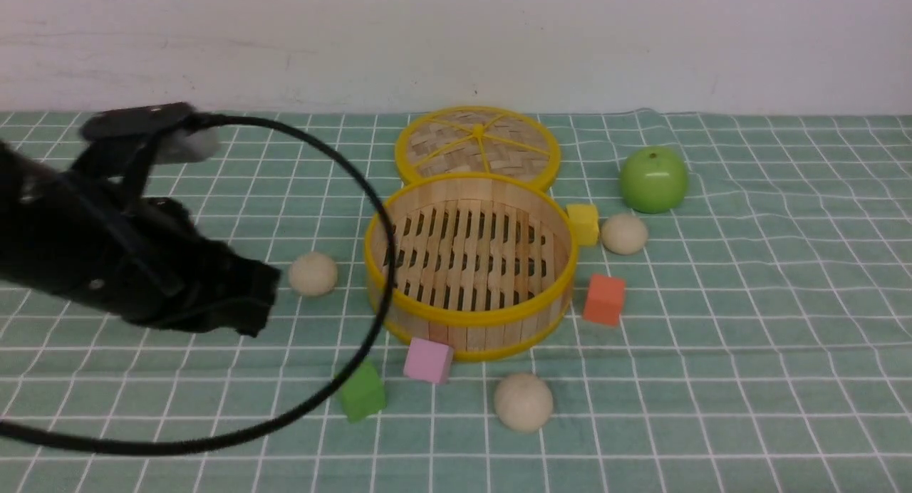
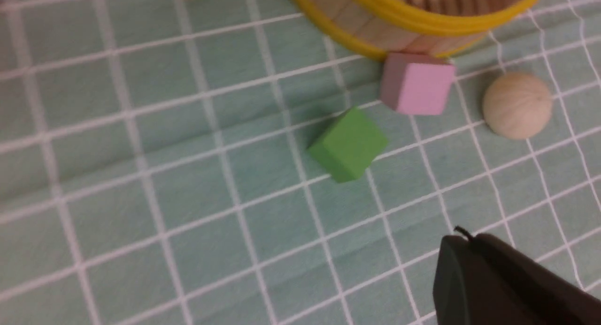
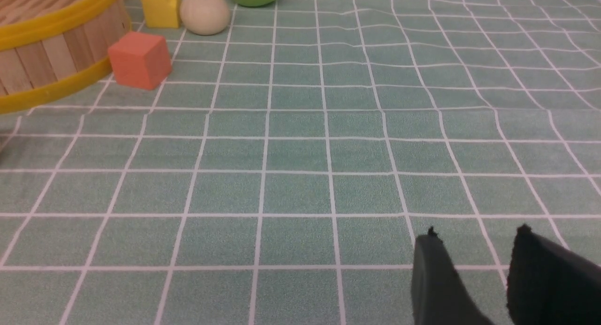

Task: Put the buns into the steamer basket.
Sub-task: Use the left arm to grab a steamed stuffed bun, then use the left arm to put the steamed stuffed bun into the steamer

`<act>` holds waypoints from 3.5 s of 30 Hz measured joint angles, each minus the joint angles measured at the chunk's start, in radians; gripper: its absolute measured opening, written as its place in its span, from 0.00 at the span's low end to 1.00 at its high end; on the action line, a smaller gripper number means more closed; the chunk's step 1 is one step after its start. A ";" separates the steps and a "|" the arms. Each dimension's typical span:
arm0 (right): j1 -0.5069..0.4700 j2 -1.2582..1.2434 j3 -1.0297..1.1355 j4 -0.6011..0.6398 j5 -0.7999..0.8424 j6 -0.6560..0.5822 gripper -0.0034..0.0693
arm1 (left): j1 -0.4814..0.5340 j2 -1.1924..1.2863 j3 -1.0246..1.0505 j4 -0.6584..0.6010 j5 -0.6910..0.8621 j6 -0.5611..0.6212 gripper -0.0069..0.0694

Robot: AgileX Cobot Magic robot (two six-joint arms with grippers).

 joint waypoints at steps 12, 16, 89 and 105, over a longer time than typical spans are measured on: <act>0.000 0.000 0.000 0.000 0.000 0.000 0.38 | -0.004 0.466 -0.407 0.331 0.096 -0.281 0.07; 0.000 0.000 0.000 0.000 0.000 0.000 0.38 | 0.030 0.565 -0.504 0.291 0.133 -0.252 0.07; -0.002 0.000 0.000 0.000 0.000 0.000 0.38 | 0.091 0.827 -0.666 0.172 -0.034 -0.082 0.48; -0.002 0.000 0.000 0.000 0.000 0.000 0.38 | 0.091 0.840 -0.678 0.201 -0.032 -0.081 0.08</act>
